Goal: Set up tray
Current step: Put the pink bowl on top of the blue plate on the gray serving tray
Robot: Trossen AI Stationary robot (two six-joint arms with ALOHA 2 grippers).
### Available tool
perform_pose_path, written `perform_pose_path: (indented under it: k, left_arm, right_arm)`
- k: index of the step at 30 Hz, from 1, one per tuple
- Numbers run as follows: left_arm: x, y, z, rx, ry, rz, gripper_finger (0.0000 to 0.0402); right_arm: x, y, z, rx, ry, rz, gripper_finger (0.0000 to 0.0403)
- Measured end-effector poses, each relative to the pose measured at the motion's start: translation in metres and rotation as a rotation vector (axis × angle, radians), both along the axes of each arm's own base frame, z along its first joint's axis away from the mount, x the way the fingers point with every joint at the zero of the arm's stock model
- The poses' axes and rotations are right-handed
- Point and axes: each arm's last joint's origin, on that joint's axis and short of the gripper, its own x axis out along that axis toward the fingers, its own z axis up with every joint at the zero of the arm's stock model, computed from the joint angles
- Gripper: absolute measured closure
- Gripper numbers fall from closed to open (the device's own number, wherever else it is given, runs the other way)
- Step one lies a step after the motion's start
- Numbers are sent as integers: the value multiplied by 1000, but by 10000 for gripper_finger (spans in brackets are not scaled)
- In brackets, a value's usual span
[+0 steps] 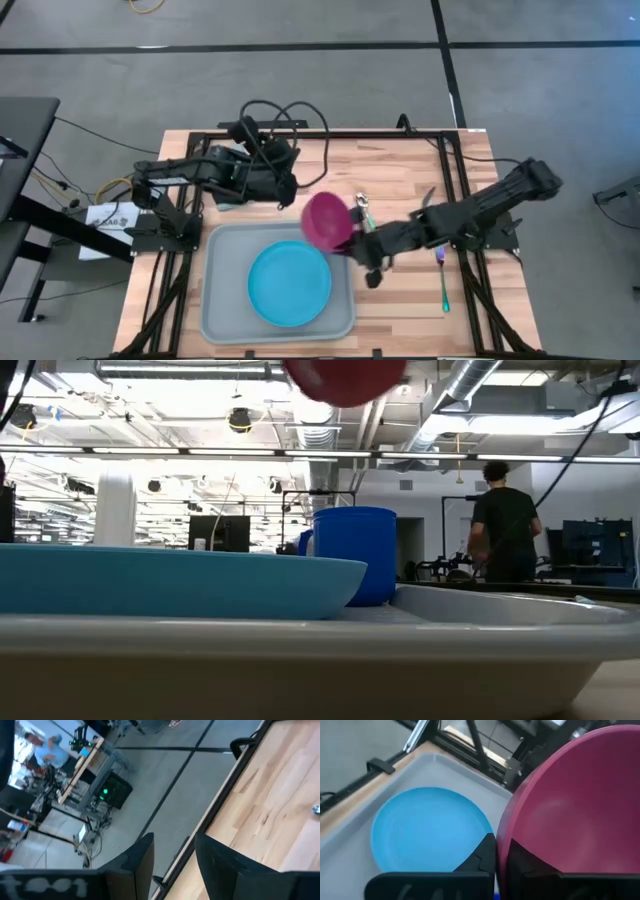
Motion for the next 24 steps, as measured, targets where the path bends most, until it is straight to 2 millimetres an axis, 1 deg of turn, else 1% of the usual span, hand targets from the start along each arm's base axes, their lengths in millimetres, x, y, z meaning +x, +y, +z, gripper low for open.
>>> perform_pose_path:
  k: [3, 6, 8, 11, 12, 14, 17, 20, 22, 24]
  left_arm:
    - [1, 10, 0, -16, 3, 27, 267]
    - [1, 20, -1, -21, 4, 57, 267]
    - [1, 26, -1, -25, 3, 74, 267]
    - [1, 31, -1, -60, 3, 79, 267]
    - [1, 32, -2, -83, -5, 78, 267]
    - [2, 32, -3, -126, -13, 68, 267]
    - [2, 31, -4, -162, -17, 56, 267]
    - [2, 29, -4, -182, -39, 58, 267]
    - [2, 28, -4, -190, -43, 55, 267]
    - [2, 26, -4, -205, -53, 53, 267]
  right_arm:
    - [24, 10, -10, -31, 78, 9, 400]
    - [47, 19, -10, -19, 152, 68, 401]
    - [63, 27, -10, -7, 208, 145, 401]
    - [77, 37, -17, -63, 343, 284, 401]
    - [82, 41, -20, -78, 364, 326, 401]
    - [89, 49, -29, -121, 430, 392, 401]
    - [102, 59, -43, -177, 451, 448, 400]
    - [109, 66, -59, -207, 536, 464, 399]
    - [109, 66, -69, -235, 623, 459, 399]
    - [111, 69, -77, -247, 647, 463, 400]
